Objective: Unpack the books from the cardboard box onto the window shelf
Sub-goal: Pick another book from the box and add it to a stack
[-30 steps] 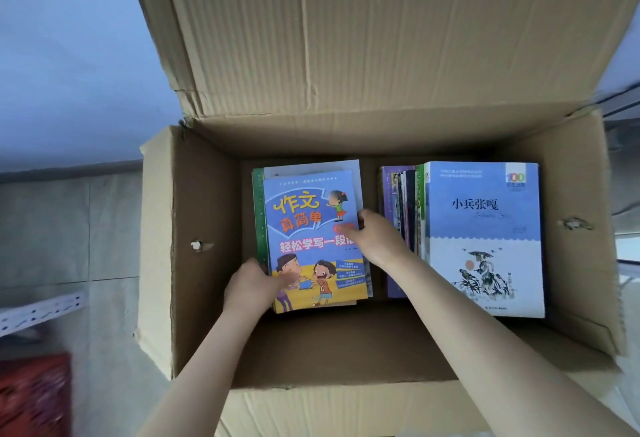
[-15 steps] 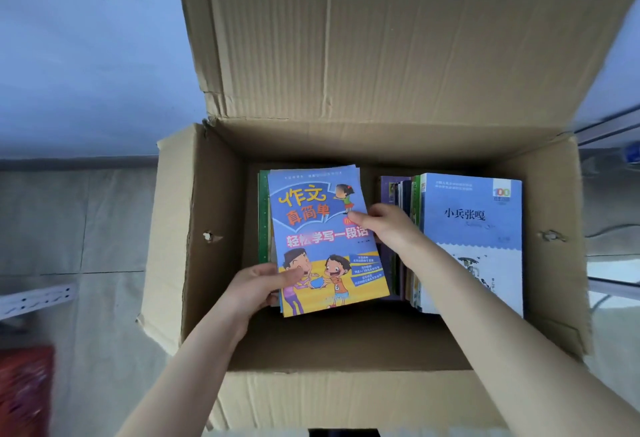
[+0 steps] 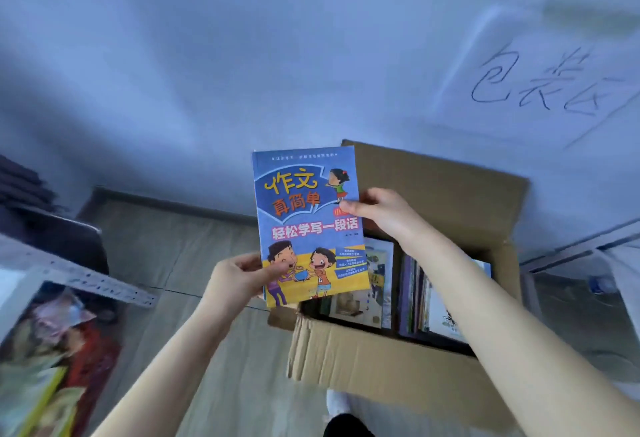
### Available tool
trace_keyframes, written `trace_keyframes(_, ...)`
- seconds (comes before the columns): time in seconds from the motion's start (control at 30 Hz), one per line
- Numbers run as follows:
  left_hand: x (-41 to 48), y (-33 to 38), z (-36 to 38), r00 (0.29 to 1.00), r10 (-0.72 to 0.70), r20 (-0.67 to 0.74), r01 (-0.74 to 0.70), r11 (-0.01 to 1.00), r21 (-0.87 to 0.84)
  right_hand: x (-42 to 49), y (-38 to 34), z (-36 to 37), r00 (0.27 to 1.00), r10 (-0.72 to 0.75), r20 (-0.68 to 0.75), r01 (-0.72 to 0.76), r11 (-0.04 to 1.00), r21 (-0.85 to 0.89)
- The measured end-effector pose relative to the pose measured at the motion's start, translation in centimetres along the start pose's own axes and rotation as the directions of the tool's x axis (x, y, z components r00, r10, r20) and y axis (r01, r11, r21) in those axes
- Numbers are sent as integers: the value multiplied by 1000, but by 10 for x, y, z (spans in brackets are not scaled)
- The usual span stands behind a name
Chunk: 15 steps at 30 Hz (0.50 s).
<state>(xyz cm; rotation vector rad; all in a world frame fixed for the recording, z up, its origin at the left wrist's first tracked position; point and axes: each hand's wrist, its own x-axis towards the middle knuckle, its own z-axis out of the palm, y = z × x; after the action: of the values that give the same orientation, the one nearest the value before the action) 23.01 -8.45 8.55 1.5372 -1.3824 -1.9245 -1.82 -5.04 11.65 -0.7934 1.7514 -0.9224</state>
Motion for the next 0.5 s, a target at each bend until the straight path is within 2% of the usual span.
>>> trace_keyframes(0.13,-110,54,-106,974,161,-162,-172,984,-54,-55,-128,85,973,-206,107,215,973,-84)
trace_keyframes(0.27,-234,95,-221,893,272,-359,-317,946,-72,-125,-251,194,876,-401,269,437,895,-89)
trace_keyframes(0.37,-332,110,-300,775,352,-525,-410,912,7,-186,-331,284,758,-518,396,575,817,-32)
trace_keyframes(0.5,-432,114,-377,621,378,-687,-473,879,58,-253,-406,383,597,-600,533,666,740,87)
